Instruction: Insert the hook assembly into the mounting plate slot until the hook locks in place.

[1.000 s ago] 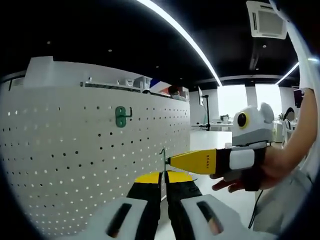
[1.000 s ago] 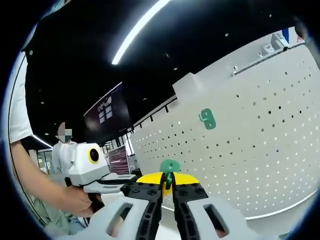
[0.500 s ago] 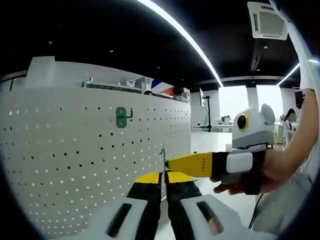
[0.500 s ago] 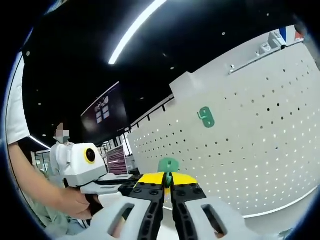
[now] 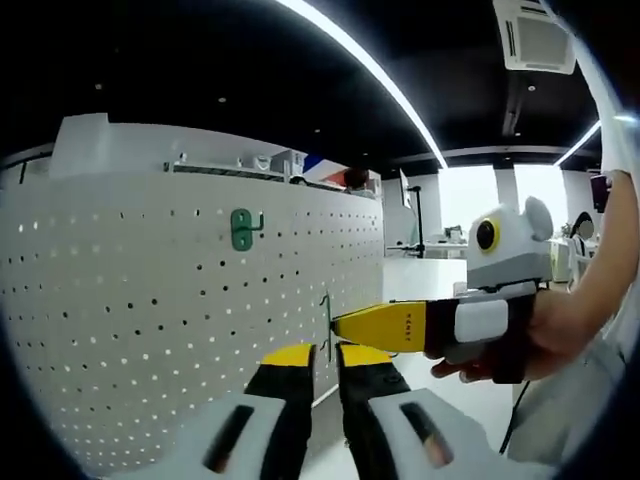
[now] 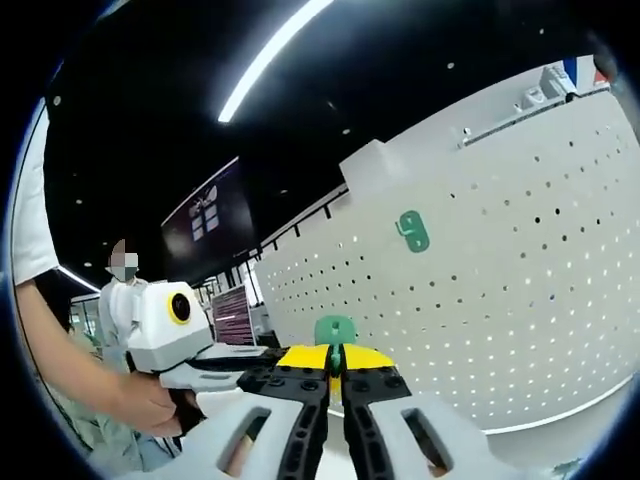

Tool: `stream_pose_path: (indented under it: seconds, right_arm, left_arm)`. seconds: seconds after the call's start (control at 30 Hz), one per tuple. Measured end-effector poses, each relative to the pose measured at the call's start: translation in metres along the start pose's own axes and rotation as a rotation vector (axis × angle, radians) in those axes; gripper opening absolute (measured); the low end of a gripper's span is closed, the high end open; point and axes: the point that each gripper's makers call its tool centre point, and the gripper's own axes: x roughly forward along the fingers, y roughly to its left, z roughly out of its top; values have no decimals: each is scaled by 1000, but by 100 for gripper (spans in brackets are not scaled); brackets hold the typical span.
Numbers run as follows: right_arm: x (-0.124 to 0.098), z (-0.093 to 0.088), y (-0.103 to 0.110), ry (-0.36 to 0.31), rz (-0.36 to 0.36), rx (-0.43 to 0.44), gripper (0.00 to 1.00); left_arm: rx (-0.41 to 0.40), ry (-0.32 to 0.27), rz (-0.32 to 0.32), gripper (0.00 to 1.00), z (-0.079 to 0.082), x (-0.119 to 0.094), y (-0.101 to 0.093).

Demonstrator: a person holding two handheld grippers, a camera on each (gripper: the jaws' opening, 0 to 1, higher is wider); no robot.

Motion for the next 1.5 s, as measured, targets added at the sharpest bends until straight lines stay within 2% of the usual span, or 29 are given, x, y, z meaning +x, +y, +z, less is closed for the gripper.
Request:
stream_pose_path:
  seconds: [0.03, 0.1, 0.3, 0.4, 0.67, 0.87, 0.97, 1.07, 1.13, 1.37, 1.5]
  right_arm:
    - [0, 0, -1, 4, -2, -3, 1]
    - [0, 0, -2, 7, 0, -6, 1]
    - [0, -2, -3, 14, -1, -1, 1]
    - [0, -2, -2, 15, 1, 3, 1]
    - [1, -5, 1, 36, 11, -13, 1]
    - [0, 5, -4, 37, -1, -44, 1]
    - [-1, 12, -14, 41, -39, -68, 1]
    - [-3, 26, -33, 37, -128, -126, 1]
    - [-3, 33, -40, 40, -159, -154, 1]
    - [-1, 43, -50, 50, -207, -197, 1]
    - [2, 48, -55, 81, -242, -278, 1]
  left_arm:
    - [-5, 20, 7, 32, -4, 1, 2]
    - [-17, 11, 10, 47, -4, 2, 2]
    - [24, 19, 35, 70, -8, 3, 6]
    - [14, 11, 47, 75, -9, 2, 9]
    - [5, 6, 59, 76, -13, -1, 10]
    - [0, 4, 80, 79, -17, -5, 14]
    - [-7, 5, 93, 79, -19, -8, 15]
    - [-13, 6, 102, 80, -22, -12, 14]
    - [-15, 13, 110, 80, -24, -14, 14]
    - [-22, 11, 133, 80, -27, -21, 17]
    - [-23, 8, 141, 79, -28, -24, 17]
